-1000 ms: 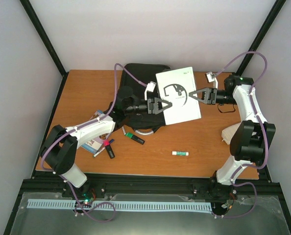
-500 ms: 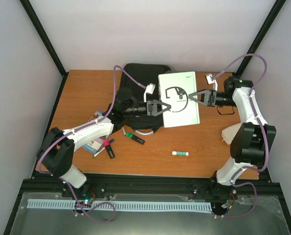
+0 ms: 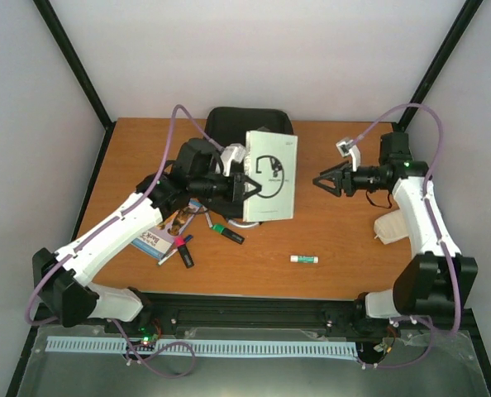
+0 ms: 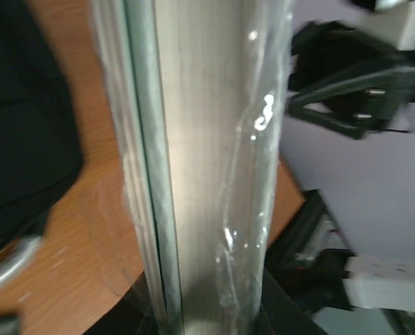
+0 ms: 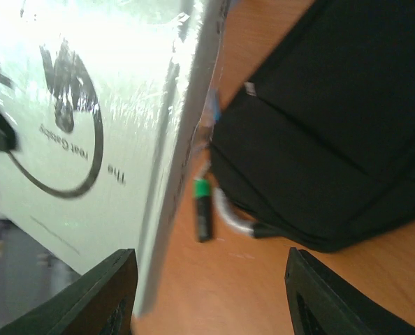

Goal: Pack the student bag
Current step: Pick up the book from the center of the board, then place the book in the student bag.

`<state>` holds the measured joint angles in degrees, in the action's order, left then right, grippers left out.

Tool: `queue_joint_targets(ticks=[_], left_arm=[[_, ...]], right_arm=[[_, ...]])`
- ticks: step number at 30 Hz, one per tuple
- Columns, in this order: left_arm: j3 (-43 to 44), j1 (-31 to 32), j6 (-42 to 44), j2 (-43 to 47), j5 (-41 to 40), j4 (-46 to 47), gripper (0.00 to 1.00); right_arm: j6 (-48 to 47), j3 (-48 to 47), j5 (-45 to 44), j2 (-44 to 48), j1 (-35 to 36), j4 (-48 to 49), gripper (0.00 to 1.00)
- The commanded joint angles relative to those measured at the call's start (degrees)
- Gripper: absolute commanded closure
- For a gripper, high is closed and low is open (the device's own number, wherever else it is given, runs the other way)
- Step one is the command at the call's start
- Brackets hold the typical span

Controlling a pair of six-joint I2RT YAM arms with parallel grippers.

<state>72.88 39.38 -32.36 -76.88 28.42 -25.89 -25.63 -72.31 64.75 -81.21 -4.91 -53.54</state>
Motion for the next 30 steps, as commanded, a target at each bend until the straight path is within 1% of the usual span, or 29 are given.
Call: queue_joint_targets(ticks=[1,3,4,6,10,14,17,21,30], left_arm=[[4.41,-1.90,4.86,2.45,-15.77,-19.21,0.99],[5.46,-3.10,5.36,2.43,-21.14,-23.31,0.99],[5.48,-4.07,5.67,2.67,-22.62,-24.58,0.99],[5.02,-6.52,5.68,3.09,-23.91,-26.28,0.99],[3.59,-11.23,4.86,3.67,-21.86,-28.32,0.99],[1.53,-14.09,3.28,4.64,-16.95,-28.55,0.99],[-0.81,-14.65,2.61,6.43,-16.90,-27.92,0.99],[-2.41,-15.18,2.55,7.88,-17.04,-28.75,0.99],[-3.81,-15.38,2.83,8.85,-16.35,-29.37,0.99]], right_arm=[[1.80,3.51,-21.94,5.57,6.12,11.23,0.42],[0.41,4.76,-30.27,5.82,11.69,12.56,0.45],[0.06,5.25,-34.18,5.48,14.51,13.11,0.45],[-0.62,5.61,-39.29,3.97,20.13,13.87,0.46],[-4.52,4.68,-47.41,-1.59,29.23,16.14,0.44],[-8.40,0.79,-55.06,-9.58,35.46,17.19,0.42],[-10.43,-2.56,-57.21,-15.09,38.28,16.78,0.42],[-11.47,-5.83,-57.85,-20.64,40.40,16.43,0.44],[-11.52,-8.32,-60.33,-29.03,43.28,17.75,0.43]])
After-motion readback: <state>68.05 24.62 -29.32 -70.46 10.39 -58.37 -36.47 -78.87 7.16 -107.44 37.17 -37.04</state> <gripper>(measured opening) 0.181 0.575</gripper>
